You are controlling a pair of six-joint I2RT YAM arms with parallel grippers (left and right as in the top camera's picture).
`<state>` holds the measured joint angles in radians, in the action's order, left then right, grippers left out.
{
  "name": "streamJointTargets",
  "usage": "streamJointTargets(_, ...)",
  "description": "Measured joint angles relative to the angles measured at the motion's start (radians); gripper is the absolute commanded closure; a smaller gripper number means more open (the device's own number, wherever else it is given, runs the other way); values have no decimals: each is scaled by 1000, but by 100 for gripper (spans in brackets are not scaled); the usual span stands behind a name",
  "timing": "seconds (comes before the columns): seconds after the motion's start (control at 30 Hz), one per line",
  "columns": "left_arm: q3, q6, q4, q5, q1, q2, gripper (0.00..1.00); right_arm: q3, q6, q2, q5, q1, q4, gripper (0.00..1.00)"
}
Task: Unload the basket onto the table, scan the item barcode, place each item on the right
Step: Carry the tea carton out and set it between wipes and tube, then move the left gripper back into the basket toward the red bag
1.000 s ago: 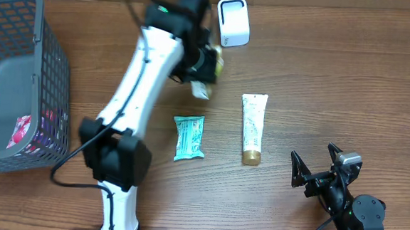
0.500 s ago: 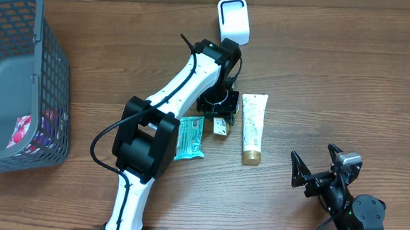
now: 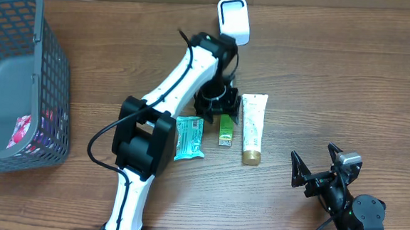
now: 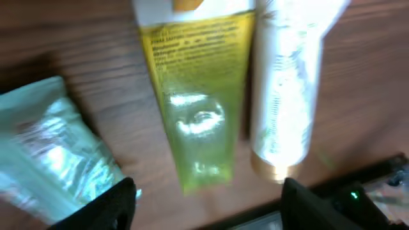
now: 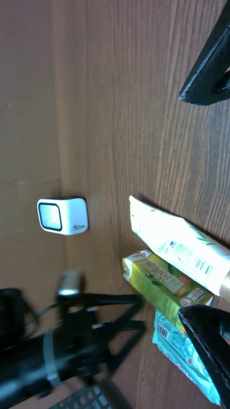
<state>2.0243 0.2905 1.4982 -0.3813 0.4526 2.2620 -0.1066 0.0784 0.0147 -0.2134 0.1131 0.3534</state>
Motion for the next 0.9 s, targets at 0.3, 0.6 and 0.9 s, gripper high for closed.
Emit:
streamJointTargets(0.3, 593, -63, 182, -1, -100, -14, 38, 0, 0, 0, 0, 0, 0, 0)
streamJointTargets(0.6, 660, -65, 185, 99, -354, -317, 36, 0, 0, 0, 0, 0, 0, 0)
streamJointTargets(0.9, 437, -19, 186, 181, -958, -600, 37, 0, 0, 0, 0, 0, 0, 0)
